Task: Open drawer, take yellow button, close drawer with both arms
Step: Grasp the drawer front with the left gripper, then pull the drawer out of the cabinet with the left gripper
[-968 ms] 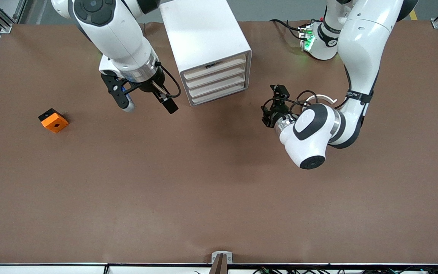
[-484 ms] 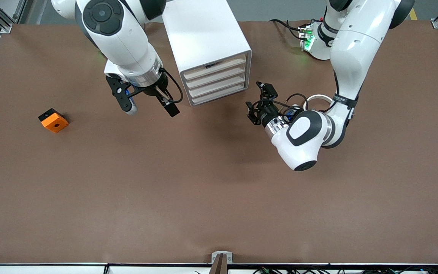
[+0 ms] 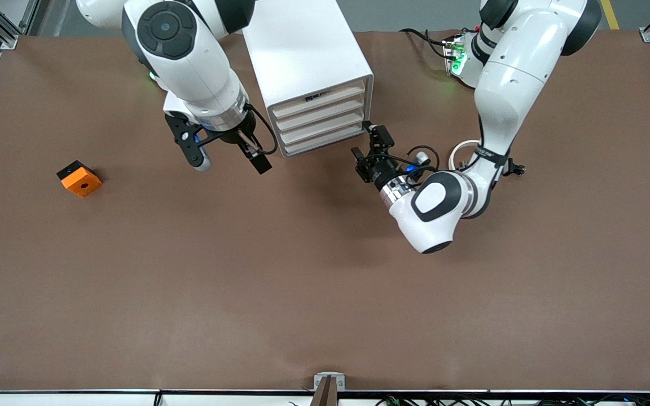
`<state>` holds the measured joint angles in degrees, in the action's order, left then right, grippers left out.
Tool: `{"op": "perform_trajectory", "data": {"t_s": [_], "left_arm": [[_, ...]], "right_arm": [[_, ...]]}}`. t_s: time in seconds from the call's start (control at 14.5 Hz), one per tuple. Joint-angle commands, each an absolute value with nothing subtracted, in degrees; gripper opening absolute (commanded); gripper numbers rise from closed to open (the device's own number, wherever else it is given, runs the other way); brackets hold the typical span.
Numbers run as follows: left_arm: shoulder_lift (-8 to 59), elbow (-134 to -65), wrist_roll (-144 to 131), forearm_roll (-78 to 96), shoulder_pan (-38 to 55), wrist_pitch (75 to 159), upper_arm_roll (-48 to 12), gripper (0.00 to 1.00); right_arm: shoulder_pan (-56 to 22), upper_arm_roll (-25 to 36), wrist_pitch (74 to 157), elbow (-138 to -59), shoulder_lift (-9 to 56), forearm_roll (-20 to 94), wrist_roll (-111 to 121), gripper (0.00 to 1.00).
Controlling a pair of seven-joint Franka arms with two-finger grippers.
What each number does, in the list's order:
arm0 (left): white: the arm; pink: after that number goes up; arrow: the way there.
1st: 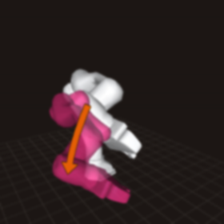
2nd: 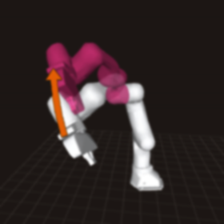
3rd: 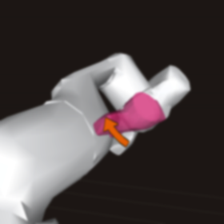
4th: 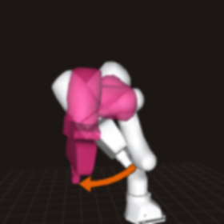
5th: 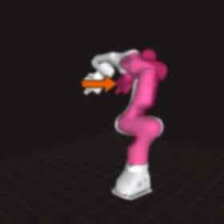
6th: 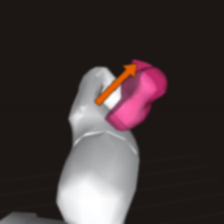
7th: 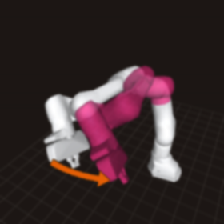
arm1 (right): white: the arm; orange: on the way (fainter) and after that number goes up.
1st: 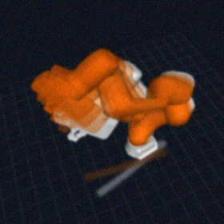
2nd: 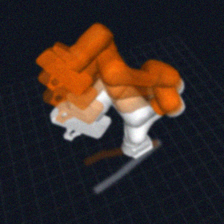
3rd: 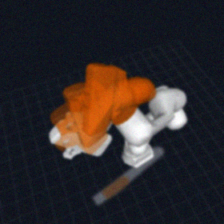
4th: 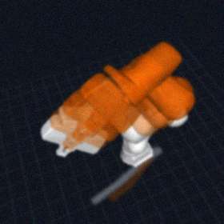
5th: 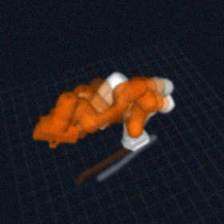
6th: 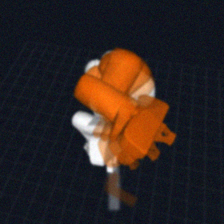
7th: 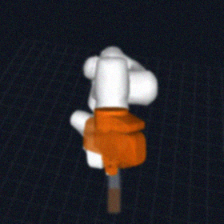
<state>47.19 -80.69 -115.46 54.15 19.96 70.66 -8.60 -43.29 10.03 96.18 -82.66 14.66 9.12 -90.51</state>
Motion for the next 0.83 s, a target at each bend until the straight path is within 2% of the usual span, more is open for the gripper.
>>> {"op": "perform_trajectory", "data": {"t_s": [0.0,0.28,0.55,0.69,0.76], "left_arm": [[47.5,-79.5,-119.4,56.9,22.2,72.2,-8.2,1.0],[47.6,-79.5,-127.1,57.7,23.6,73.1,-8.3,1.0],[47.7,-79.5,-128.9,58.5,26.0,73.5,-8.2,0.85],[47.7,-79.6,-130.8,58.5,26.7,73.5,-8.3,0.74],[47.7,-79.6,-130.9,58.4,27.6,73.5,-8.3,0.73]], "right_arm": [[-43.9,10.5,95.5,-80.4,15.9,9.1,-91.3,1.0],[-45.3,10.5,95.6,-80.3,16.5,6.5,-90.9,1.0],[-44.6,10.5,95.5,-80.1,16.7,7.4,-90.9,1.0],[-44.4,10.5,95.5,-80.1,16.7,9.3,-91.1,1.0],[-44.1,10.7,95.5,-80.1,16.7,11.8,-91.1,1.0]]}}
